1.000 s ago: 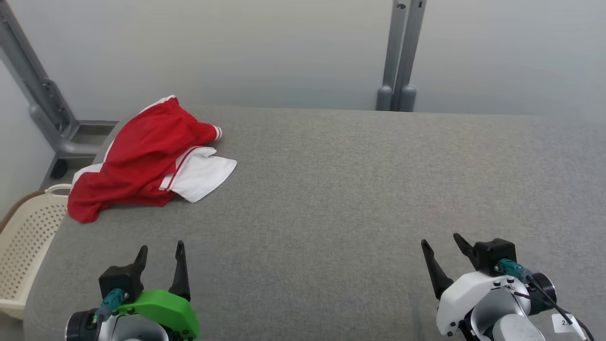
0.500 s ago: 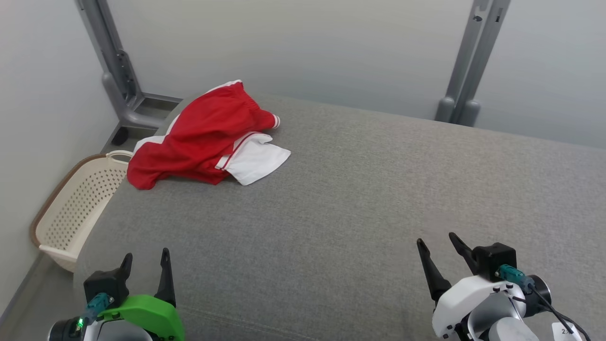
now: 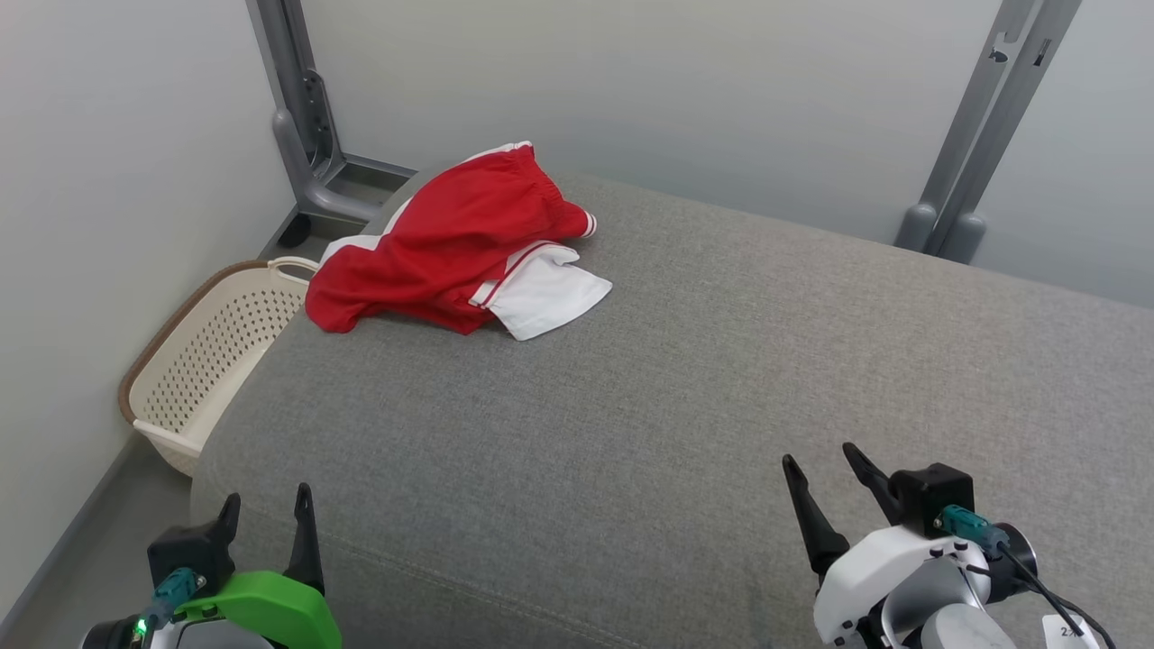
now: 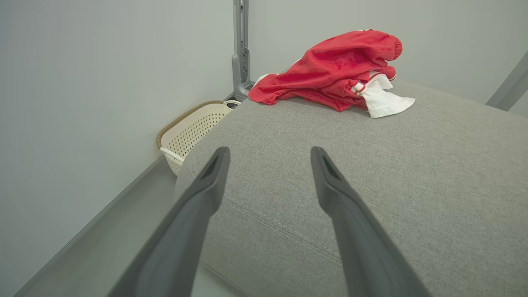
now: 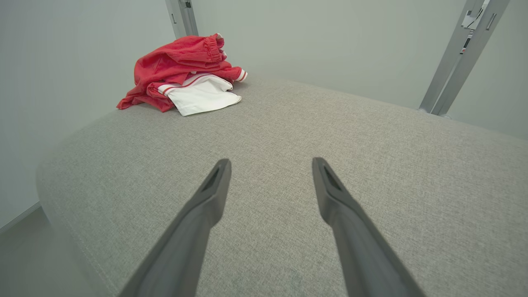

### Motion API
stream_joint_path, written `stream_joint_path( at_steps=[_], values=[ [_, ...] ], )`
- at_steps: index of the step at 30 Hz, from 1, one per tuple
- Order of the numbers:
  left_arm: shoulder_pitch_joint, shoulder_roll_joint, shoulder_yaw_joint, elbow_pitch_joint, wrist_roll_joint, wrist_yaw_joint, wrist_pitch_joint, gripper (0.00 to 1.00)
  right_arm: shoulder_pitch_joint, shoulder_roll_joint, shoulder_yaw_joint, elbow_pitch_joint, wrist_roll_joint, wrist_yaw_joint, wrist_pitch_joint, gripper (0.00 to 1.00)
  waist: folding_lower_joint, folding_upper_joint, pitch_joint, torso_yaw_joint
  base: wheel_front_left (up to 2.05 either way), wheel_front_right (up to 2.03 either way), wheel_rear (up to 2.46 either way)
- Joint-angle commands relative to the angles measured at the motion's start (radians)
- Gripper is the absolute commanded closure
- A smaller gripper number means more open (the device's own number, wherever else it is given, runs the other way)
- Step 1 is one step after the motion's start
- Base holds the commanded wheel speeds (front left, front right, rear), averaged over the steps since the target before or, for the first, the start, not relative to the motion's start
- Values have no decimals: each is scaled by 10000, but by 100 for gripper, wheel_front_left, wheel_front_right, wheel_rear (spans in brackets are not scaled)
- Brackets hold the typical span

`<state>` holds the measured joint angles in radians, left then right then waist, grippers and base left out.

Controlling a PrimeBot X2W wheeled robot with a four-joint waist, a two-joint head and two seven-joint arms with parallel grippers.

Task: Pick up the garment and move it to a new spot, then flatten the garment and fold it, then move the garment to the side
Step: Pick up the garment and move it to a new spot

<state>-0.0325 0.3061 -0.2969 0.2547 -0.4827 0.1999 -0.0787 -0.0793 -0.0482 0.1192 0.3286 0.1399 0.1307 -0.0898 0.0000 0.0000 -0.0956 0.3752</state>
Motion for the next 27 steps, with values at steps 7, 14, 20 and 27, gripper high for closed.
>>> stream_joint_path(
  at_steps=[7, 14, 20, 27],
  values=[
    [-3, -100, -74, 30, -141, 121, 191, 0, -80, -39, -27, -55, 24, 1, 56, 0, 0, 0, 221, 67, 0, 0, 0],
    [-1240, -290, -272, 795, -460, -12, 1459, 0, -161, -37, -98, -377, -183, 1, 263, 0, 0, 0, 662, 201, 0, 0, 0],
    [-3372, -512, -554, 1705, -531, -440, 2477, 0, -515, -38, -208, -956, -552, 1, 575, 0, 0, 0, 1538, 102, 0, 0, 0],
    [-5603, -774, -953, 2824, -320, -862, 3237, 0, -779, -41, -22, -1482, -760, 1, 912, 0, 0, 0, 2340, -211, 0, 0, 0]
  ],
)
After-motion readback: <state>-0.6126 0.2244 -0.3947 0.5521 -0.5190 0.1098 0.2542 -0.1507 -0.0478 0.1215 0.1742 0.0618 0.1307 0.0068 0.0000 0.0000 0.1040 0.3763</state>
